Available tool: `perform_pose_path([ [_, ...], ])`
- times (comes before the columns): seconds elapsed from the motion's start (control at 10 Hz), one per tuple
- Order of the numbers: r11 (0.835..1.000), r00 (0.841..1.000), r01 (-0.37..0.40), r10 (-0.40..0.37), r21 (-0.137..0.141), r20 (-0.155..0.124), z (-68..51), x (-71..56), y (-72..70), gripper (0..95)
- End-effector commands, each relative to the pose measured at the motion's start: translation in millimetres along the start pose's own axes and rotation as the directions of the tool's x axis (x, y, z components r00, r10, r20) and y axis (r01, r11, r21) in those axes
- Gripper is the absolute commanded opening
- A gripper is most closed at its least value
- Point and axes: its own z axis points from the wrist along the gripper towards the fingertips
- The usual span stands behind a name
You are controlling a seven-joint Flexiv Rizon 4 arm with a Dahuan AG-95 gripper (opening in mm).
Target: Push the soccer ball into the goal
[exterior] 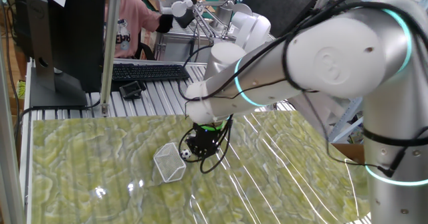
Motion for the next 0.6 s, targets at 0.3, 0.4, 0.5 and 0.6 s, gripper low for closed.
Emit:
perform_pose_path([
  [0.3,0.999,0.999,-0.023,0.022,-0.035,-0.027,2.1,-1.7,0.5,0.0],
  [0.4,0.999,0.999,-0.024,0.023,-0.038,-0.028,2.4,-2.3,0.2,0.0],
  [0.5,0.999,1.0,-0.018,0.018,-0.038,-0.025,2.5,-2.6,0.0,0.0],
  [0.6,0.999,1.0,0.012,-0.013,-0.041,-0.021,2.4,-2.6,-0.1,0.0],
])
